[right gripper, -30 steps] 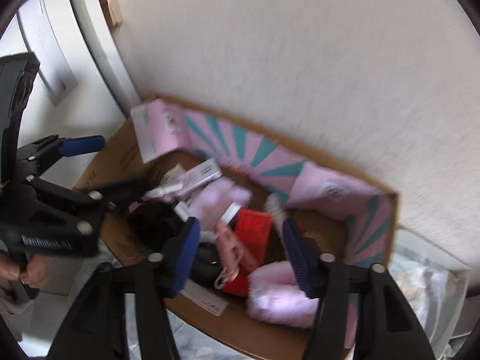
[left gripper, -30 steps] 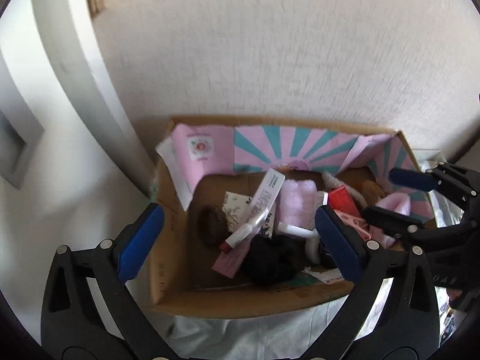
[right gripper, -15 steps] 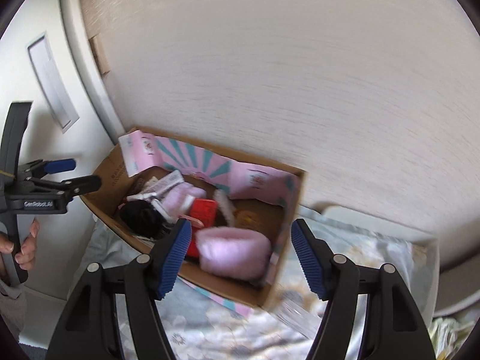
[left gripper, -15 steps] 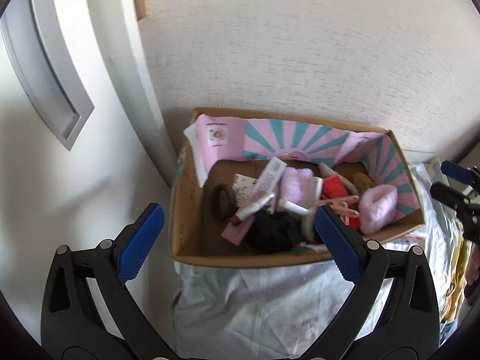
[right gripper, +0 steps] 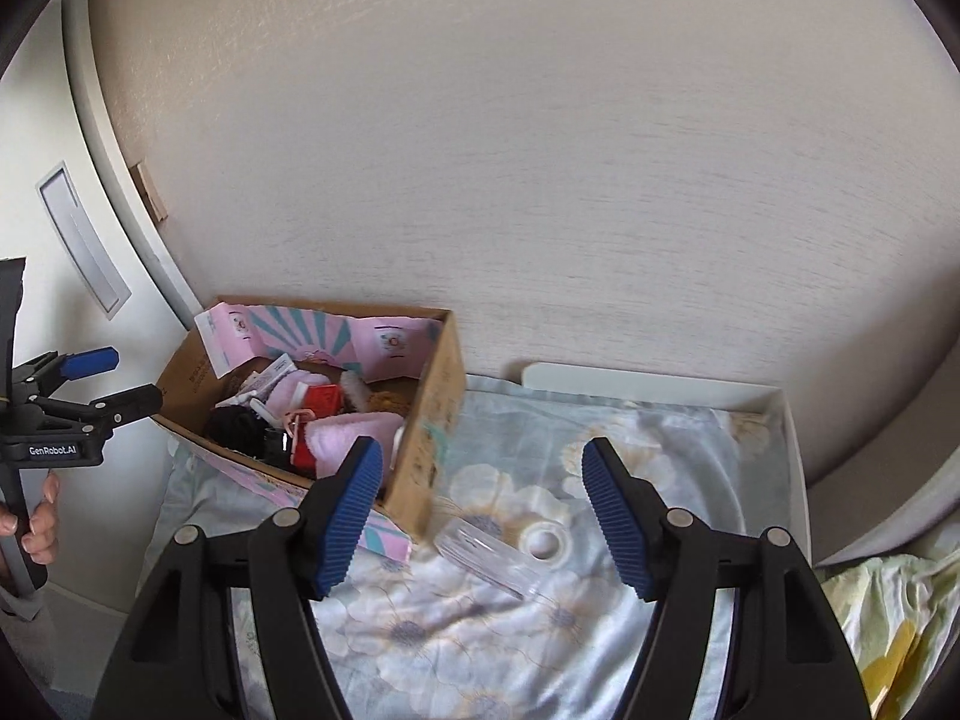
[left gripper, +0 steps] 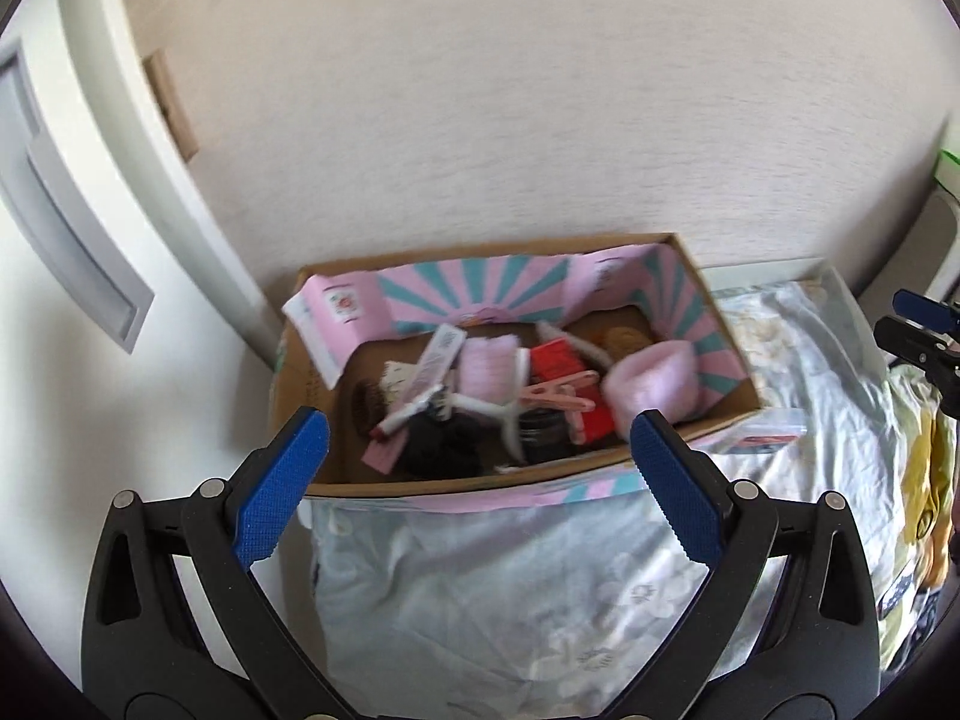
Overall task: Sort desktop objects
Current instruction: 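Move both grippers back toward the clear case and tape roll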
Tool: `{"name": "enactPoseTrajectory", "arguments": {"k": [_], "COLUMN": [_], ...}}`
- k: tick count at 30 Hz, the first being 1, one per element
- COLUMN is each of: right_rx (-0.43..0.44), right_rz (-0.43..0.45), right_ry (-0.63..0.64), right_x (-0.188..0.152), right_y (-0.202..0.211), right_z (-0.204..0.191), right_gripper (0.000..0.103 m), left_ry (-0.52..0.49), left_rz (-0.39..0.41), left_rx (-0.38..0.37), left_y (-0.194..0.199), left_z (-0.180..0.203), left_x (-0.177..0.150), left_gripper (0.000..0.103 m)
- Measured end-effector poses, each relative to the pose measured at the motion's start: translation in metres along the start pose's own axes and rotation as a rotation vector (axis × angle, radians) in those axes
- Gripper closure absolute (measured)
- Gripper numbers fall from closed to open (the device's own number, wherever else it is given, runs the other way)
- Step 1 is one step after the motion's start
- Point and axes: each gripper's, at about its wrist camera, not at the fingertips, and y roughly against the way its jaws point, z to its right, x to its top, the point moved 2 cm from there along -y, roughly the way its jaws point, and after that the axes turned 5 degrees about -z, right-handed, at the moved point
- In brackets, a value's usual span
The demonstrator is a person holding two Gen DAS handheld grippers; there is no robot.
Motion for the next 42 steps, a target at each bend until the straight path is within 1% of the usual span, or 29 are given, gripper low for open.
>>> {"name": "enactPoseTrajectory", "arguments": {"k": [5, 11, 18, 23, 27, 32, 42], "right_rx": [-0.02, -0.051, -0.053, -0.05, -0.05, -0.014, 0.066], "right_rz": [0.018, 0.018, -0.012, -0.041, -0.071, -0.112, -0.185], "right_ry": [-0.036, -0.093, -0.14, -0.124, -0.094, -0.066, 0.002], "right_x": [-0.015, -0.037, -0.057, -0.064, -0.067, -0.072, -0.072], "right_y": [0.02, 0.03, 0.027, 0.019, 0.007, -0.014, -0.069], "right_z": [0.024, 0.057, 0.089, 0.1, 0.106, 0.117, 0.124], "right_gripper": [0.038, 0.038, 0.038, 0.038, 0.038, 0.038, 0.038], "left_ry": [-0.041, -0.08, -0.112, -0.101, -0.049, 0.11, 0.317], "left_rz": [0.011, -0.005, -0.046, -0.098, -0.167, -0.288, -0.39], "left_rx": [-0.014, -0.05, -0.098, -0.149, -0.197, -0.238, -0.142], "left_y": [0.009, 0.01, 0.001, -0.012, -0.029, -0.063, -0.129], "left_z": [0.03, 0.066, 0.105, 0.133, 0.153, 0.171, 0.194], "left_x": [0.002, -0.002, -0.011, -0.017, -0.021, -0.024, -0.019], "left_gripper": [0.002, 0.002, 0.002, 0.002, 0.002, 0.002, 0.002]}}
